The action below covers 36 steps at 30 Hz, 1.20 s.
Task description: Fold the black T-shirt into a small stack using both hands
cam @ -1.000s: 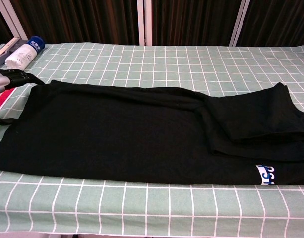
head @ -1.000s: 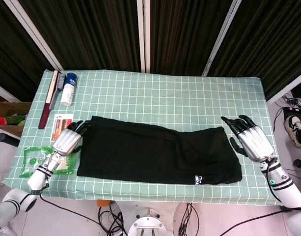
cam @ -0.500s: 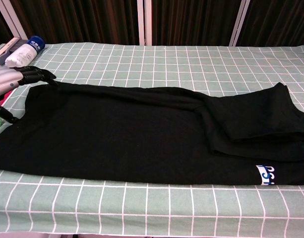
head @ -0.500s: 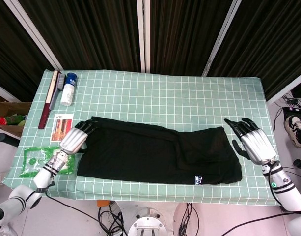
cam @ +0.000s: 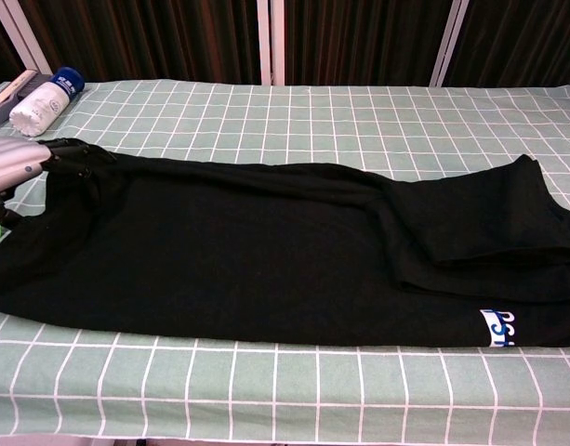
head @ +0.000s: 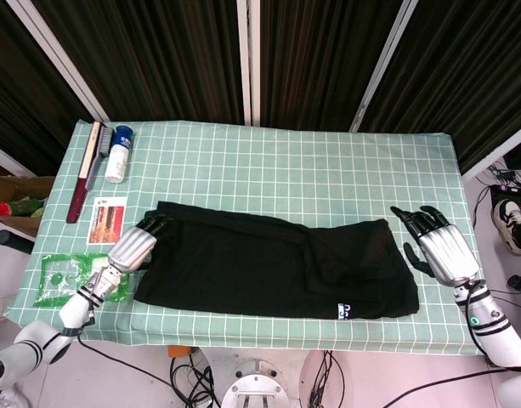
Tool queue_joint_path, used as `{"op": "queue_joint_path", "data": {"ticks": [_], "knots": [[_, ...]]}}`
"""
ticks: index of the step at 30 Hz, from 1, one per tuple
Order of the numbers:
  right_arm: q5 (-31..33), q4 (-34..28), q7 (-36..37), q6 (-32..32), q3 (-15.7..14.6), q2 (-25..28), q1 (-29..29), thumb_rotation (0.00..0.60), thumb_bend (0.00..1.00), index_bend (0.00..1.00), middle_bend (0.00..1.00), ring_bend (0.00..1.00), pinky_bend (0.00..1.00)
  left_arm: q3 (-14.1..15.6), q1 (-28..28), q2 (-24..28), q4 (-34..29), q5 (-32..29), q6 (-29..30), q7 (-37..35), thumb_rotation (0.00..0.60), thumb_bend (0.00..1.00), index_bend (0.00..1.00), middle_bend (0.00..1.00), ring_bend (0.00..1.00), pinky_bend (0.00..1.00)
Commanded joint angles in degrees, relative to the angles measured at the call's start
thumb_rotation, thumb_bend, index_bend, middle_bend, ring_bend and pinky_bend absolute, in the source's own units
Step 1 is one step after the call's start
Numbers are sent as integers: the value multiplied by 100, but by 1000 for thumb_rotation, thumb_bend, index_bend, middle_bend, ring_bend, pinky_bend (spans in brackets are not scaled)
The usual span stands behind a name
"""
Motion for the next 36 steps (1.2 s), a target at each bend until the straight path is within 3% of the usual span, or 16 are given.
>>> {"op": "queue_joint_path", "data": {"ticks": [1, 4, 11, 20, 28, 36], "knots": [[-18, 33, 19, 23, 7, -23, -13, 600, 493, 112, 265, 254, 235, -9, 14, 27, -109, -59, -20, 17, 600, 442, 461, 144, 86, 184], [-35, 79, 54, 49, 11, -56, -28, 600, 493, 112, 265, 254, 235, -23, 46, 33, -163, -104, -1, 86, 600, 530, 506, 161, 86, 184], [-105, 203, 184, 161, 40, -130, -50, 600, 493, 113, 263, 254, 235, -109, 153, -27, -139, -233, 123, 350, 600, 589, 545, 183, 86, 184], [-111, 415, 351, 194, 87, -278, -33, 600, 494, 113, 260, 254, 235, -515, 272, 123, 54, -737, 162, 594, 600, 589, 540, 184, 86, 184], [-114, 527, 441, 220, 128, -354, -10, 600, 494, 114, 260, 254, 235, -853, 391, 422, 610, -1355, -238, 741, 600, 590, 541, 184, 87, 184], [-126, 630, 538, 294, 116, -398, -51, 600, 493, 113, 259, 254, 235, -999, 485, 679, 483, -1578, -284, 965, 600, 590, 537, 184, 86, 184]]}}
